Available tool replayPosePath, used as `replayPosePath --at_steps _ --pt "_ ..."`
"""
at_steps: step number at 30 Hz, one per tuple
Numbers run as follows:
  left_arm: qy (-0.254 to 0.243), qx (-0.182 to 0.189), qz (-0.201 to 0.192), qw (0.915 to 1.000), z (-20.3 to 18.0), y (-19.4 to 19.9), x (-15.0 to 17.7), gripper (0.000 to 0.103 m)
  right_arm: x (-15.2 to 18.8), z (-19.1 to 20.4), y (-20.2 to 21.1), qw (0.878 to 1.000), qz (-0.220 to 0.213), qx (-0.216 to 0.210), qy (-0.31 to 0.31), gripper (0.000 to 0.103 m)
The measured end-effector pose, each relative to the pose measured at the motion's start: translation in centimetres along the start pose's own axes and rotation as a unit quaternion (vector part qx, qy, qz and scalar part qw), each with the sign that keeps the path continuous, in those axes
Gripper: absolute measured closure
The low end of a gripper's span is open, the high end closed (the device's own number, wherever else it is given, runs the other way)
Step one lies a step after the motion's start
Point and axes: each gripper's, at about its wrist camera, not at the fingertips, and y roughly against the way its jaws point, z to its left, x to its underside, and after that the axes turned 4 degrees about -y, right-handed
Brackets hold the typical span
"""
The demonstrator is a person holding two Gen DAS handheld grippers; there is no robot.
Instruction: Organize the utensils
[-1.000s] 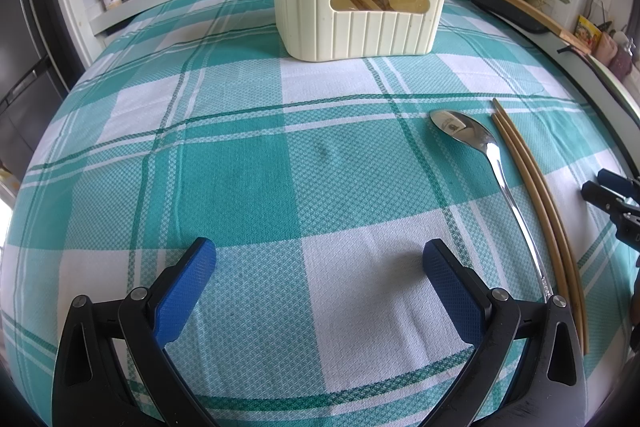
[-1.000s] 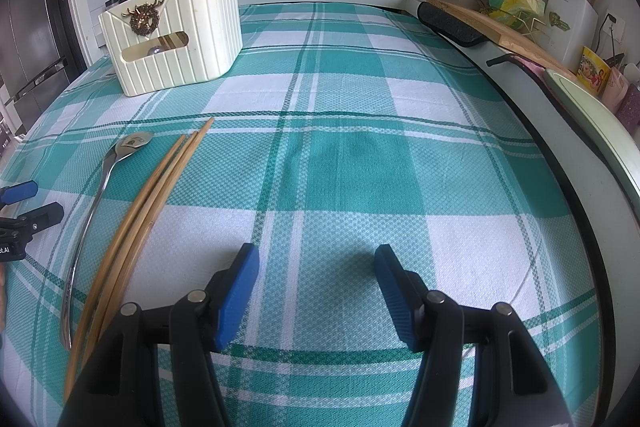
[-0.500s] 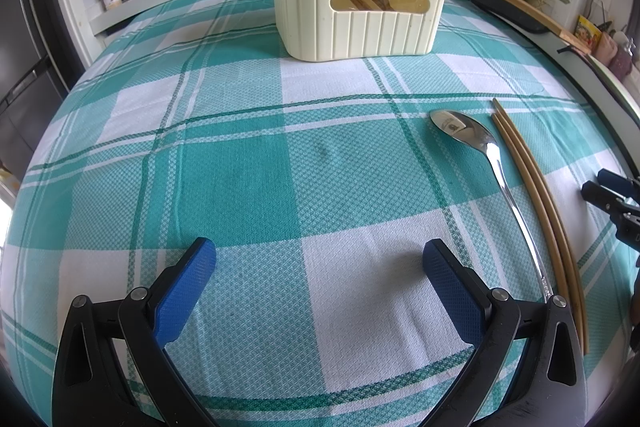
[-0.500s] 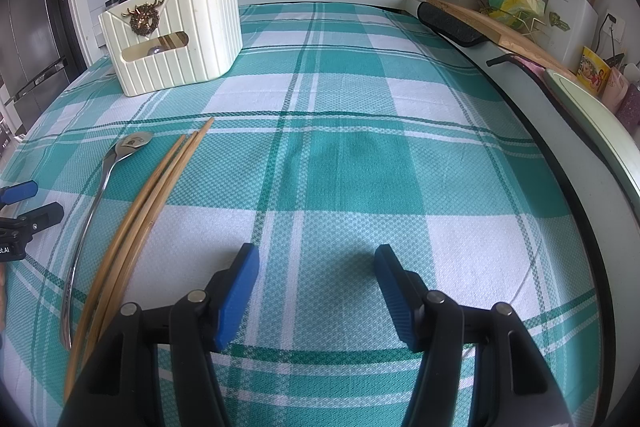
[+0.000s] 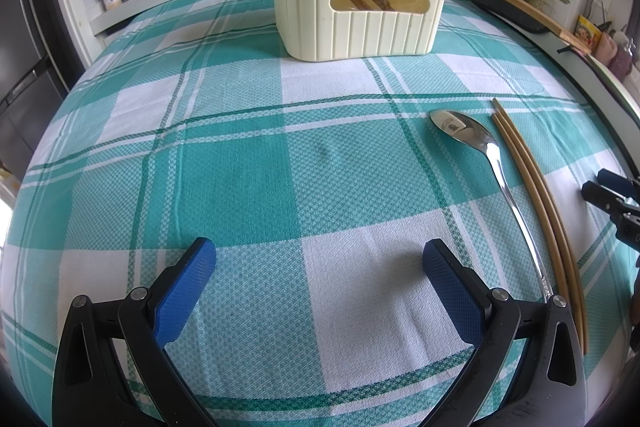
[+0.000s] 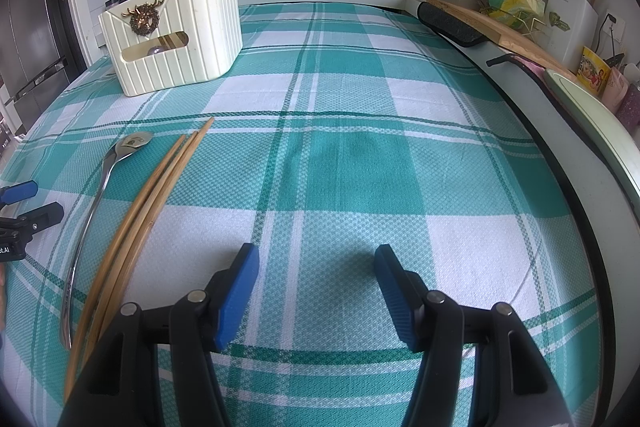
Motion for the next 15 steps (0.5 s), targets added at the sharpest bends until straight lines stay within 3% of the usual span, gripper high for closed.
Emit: replayPosePath --at_steps 15 --pt "0.006 0.008 -0.004 0.9999 0.23 0.14 0.02 0.001 0.00 -0.02 0.00 1.000 0.000 0.000 0.000 0.042"
